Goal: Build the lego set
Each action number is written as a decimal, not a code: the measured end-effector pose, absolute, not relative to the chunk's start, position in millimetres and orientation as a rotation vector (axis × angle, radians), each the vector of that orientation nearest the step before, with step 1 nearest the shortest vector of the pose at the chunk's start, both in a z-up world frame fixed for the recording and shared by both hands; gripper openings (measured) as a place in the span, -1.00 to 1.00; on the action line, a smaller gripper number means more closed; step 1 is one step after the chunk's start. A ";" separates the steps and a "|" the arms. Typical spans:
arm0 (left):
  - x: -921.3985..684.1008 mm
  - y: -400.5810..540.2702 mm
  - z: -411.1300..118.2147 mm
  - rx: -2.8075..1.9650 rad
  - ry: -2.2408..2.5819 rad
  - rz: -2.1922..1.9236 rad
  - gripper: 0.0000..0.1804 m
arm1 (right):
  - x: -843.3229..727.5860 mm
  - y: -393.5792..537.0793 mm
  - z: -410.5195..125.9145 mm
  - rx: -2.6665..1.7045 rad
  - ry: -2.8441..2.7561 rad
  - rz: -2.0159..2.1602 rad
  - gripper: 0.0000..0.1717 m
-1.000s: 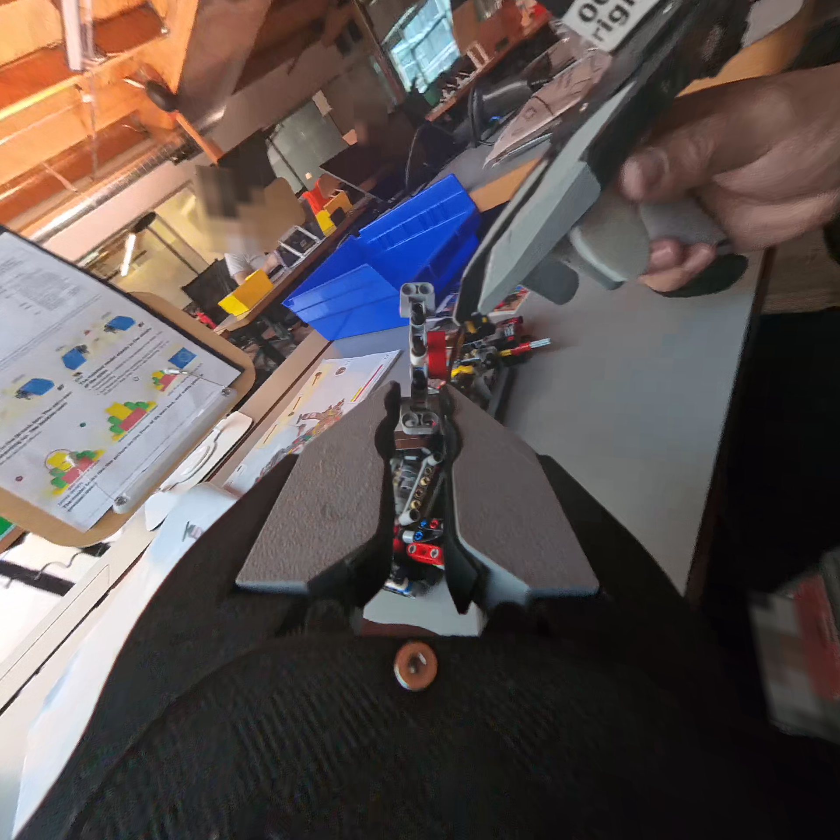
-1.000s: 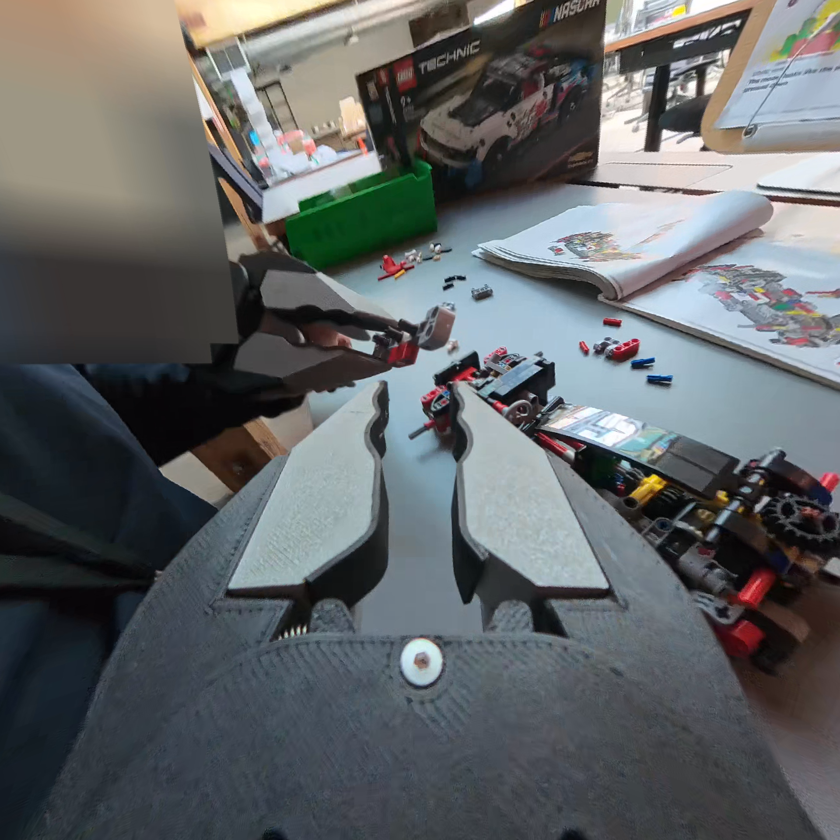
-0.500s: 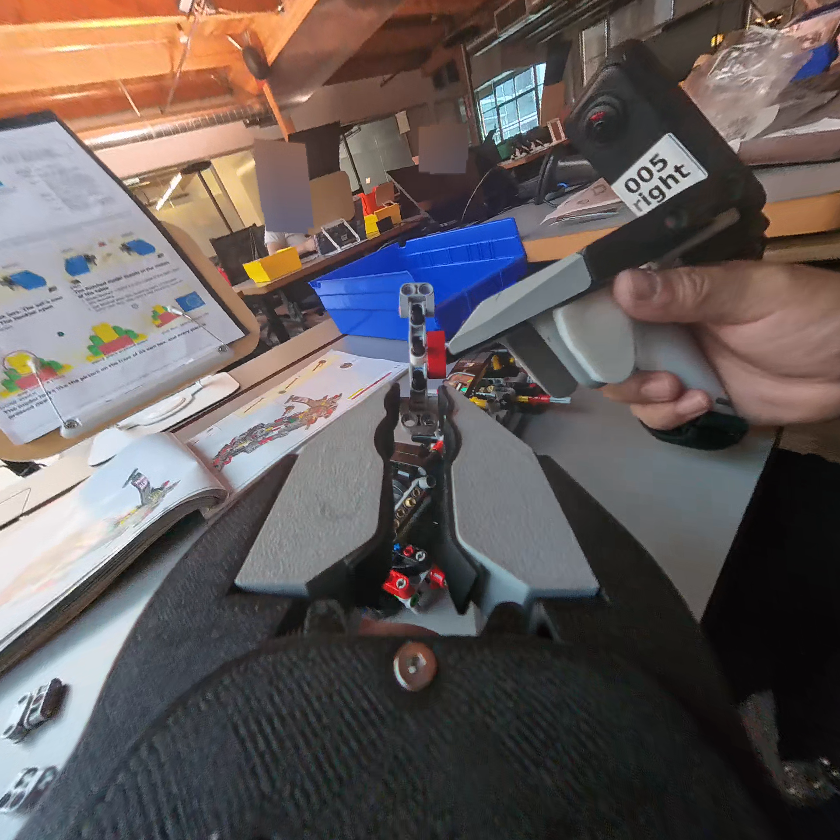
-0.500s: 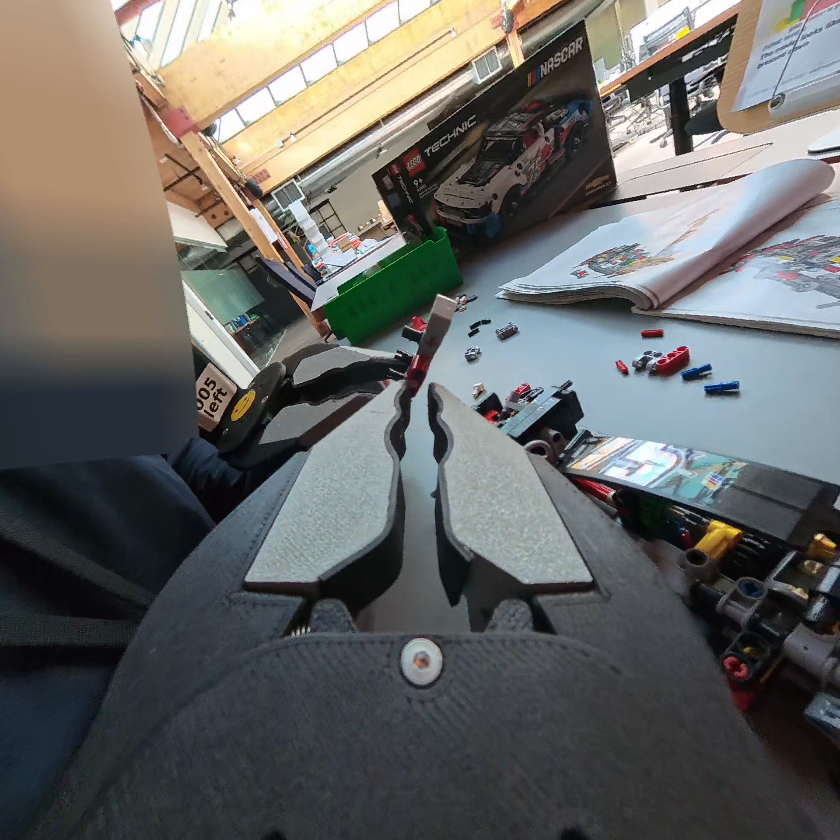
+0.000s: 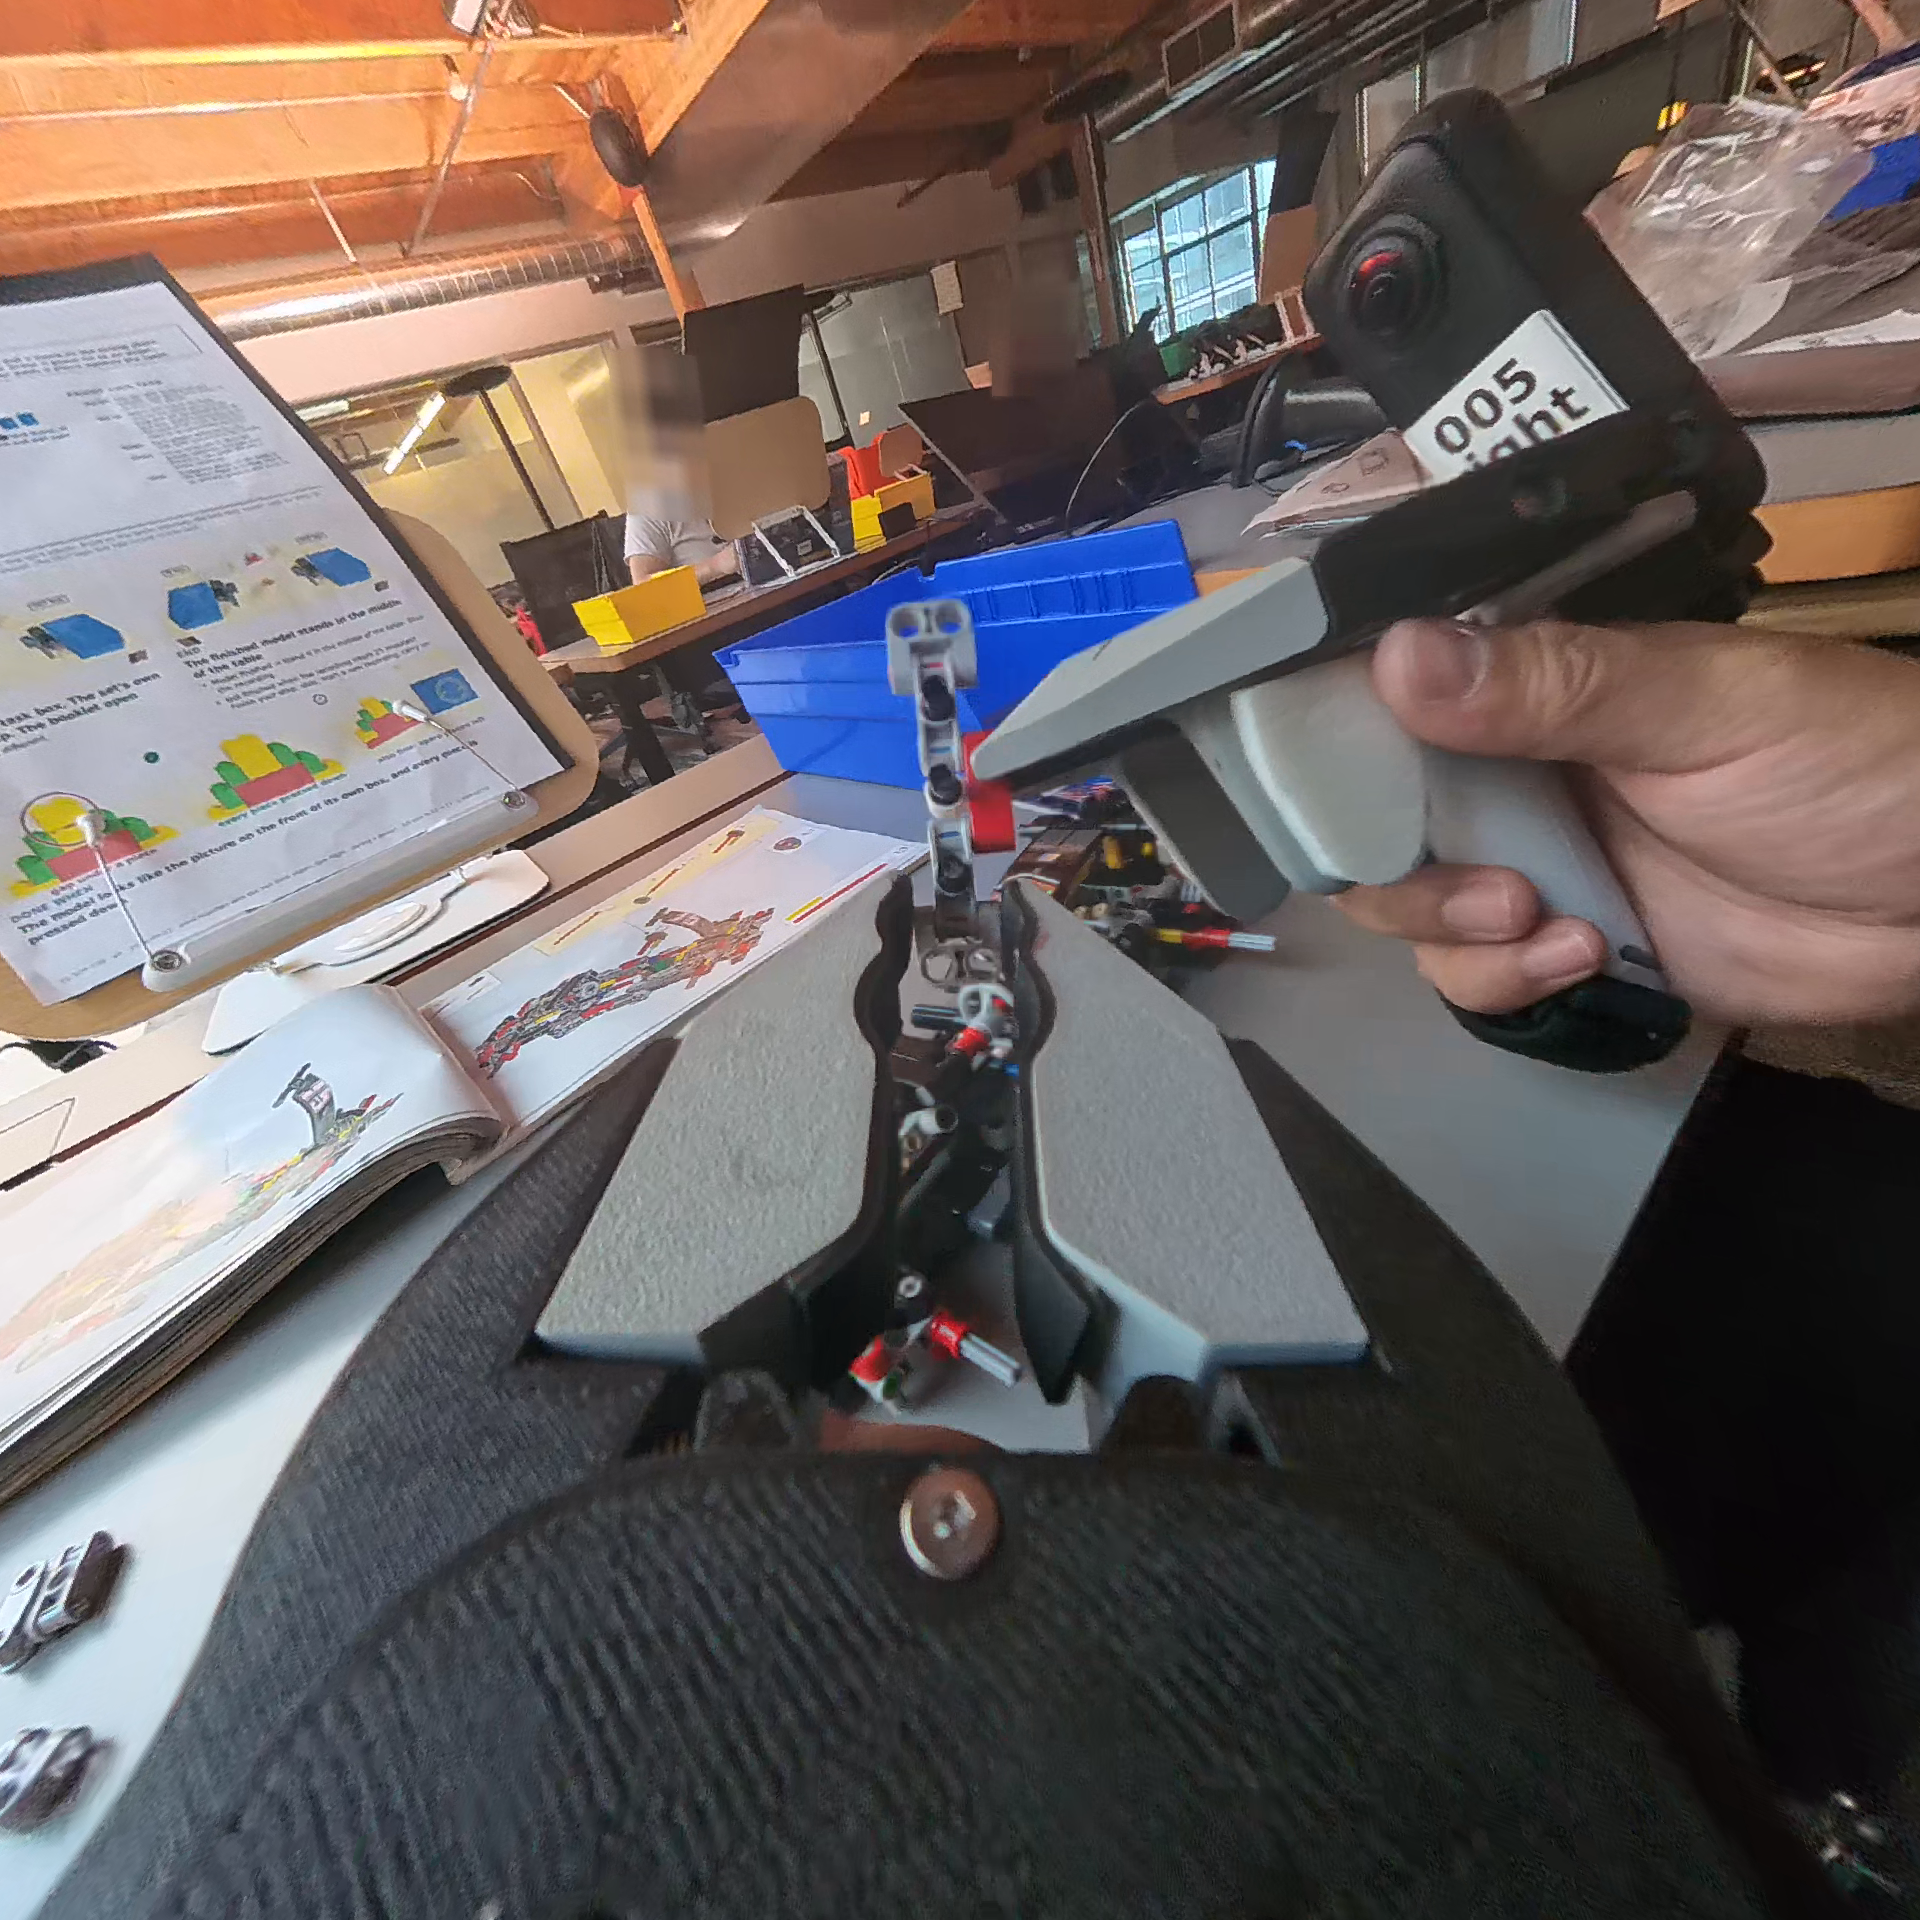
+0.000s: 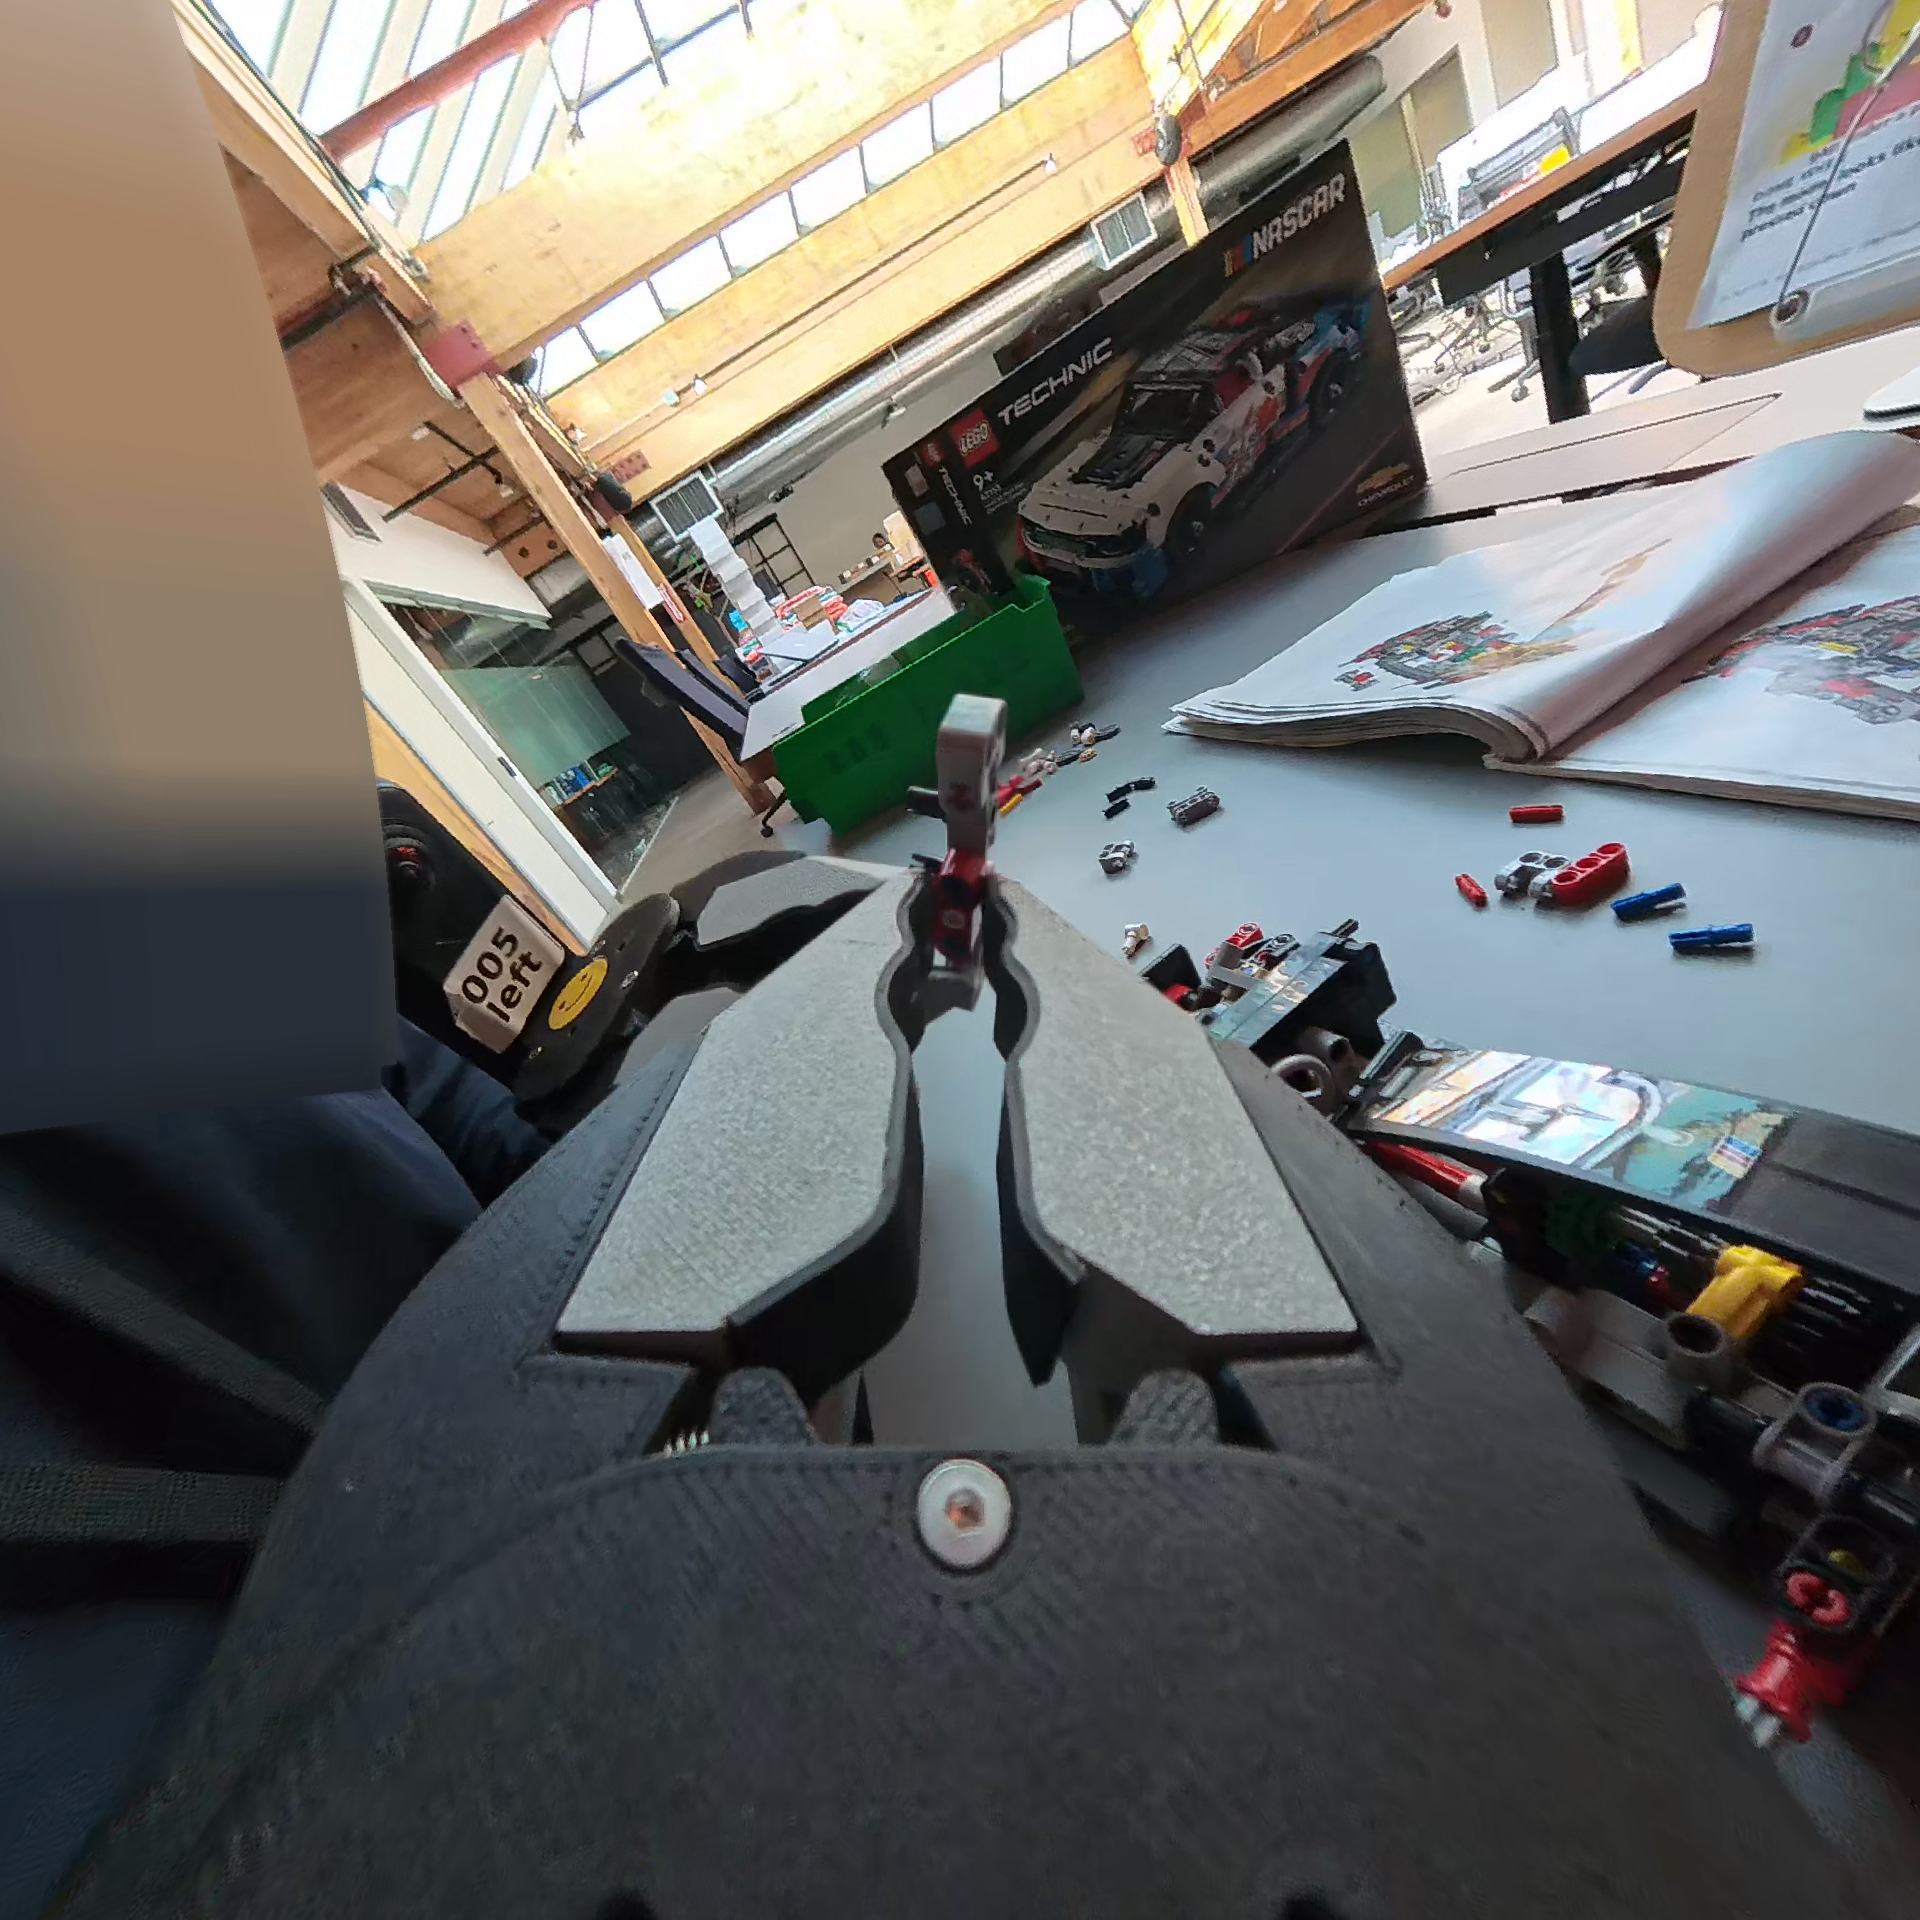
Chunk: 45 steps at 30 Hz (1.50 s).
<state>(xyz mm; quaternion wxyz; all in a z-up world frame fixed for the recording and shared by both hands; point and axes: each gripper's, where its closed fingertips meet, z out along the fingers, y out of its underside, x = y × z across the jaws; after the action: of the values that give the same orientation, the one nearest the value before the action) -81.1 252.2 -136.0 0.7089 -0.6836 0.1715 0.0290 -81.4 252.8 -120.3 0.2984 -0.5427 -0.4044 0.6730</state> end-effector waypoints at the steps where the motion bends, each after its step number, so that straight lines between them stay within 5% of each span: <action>1: -77.8 251.3 -135.9 -1.516 0.382 0.052 -0.83 | -79.9 251.6 -118.3 -1.433 -1.084 1.789 -0.94; 7: -65.3 239.1 -145.2 -1.610 0.471 -0.121 -0.66 | -43.8 266.1 -123.0 -1.457 -1.452 1.505 -0.95; 14: -69.6 229.5 -184.7 -1.926 0.694 -0.265 -0.66 | 12.8 278.5 -196.9 -1.587 -2.200 0.757 -0.95; 35: -92.2 223.6 -212.4 -2.151 0.579 -0.317 -0.64 | -60.5 271.9 -239.5 -1.145 -2.626 0.404 -0.94; 45: -112.5 216.4 -218.9 -2.170 0.522 -0.296 -0.67 | -18.2 297.4 -222.4 -1.362 -2.407 0.564 -0.79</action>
<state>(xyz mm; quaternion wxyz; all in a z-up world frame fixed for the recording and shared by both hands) -112.5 216.4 -218.9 0.4306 -0.8699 0.2092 -0.1186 -18.2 297.4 -222.4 0.1589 -0.4765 -0.8419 0.1972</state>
